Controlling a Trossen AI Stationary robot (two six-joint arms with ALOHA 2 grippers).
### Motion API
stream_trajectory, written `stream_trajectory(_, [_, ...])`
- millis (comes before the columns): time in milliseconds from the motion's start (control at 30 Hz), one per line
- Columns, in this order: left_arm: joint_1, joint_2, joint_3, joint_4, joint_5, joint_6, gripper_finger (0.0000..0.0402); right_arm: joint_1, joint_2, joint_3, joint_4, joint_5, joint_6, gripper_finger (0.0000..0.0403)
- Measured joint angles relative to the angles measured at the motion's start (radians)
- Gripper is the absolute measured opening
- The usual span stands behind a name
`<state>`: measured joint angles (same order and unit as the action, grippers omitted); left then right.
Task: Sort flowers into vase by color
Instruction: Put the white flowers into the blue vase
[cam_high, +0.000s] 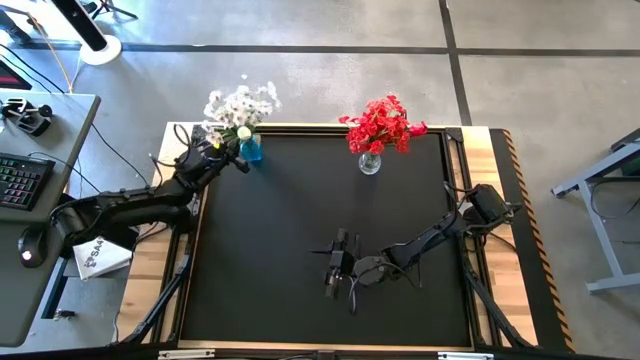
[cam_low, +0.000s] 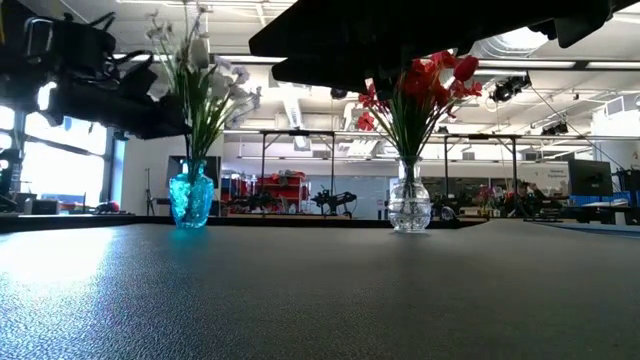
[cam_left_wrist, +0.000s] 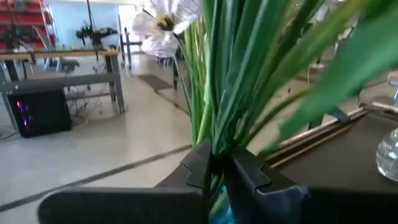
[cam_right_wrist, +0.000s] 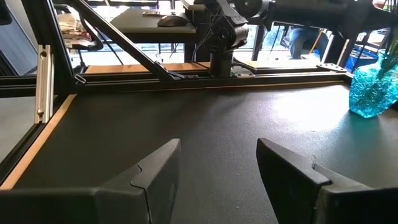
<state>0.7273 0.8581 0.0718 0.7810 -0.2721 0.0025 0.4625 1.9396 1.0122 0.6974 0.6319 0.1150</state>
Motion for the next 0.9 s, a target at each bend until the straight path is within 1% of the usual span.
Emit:
stream_trajectory(133, [0.000,0.032,0.065,-0.110,-0.001,-0.001,0.0044,0.000,0.000,0.000,0.000,0.000,0.000,0.0206])
stream_trajectory(300, [0.000,0.040,0.165,-0.334,0.003,0.013,0.0080,0.000,0.000,0.000,-0.004,0.000,0.000,0.0206])
stream_trajectory(433, [0.000,0.035,0.270,-0.571,0.009,0.047,0.0111,0.000,0.000,0.000,-0.005,0.000,0.008,0.0206])
stream_trajectory(533, [-0.001,0.029,0.352,-0.762,0.010,0.087,0.0128,0.000,0.000,0.000,-0.006,0.000,0.008,0.0206])
stream_trajectory(733, [-0.001,0.002,0.482,-1.044,0.012,0.132,0.0140,0.000,0.000,0.000,-0.009,0.000,0.008,0.0206])
stream_trajectory(800, [-0.001,-0.012,0.511,-1.101,0.013,0.139,0.0141,0.000,0.000,0.000,-0.009,0.000,0.008,0.0206])
stream_trajectory(900, [-0.001,-0.041,0.534,-1.143,0.028,0.140,0.0141,0.000,0.000,0.000,-0.009,0.000,0.009,0.0206])
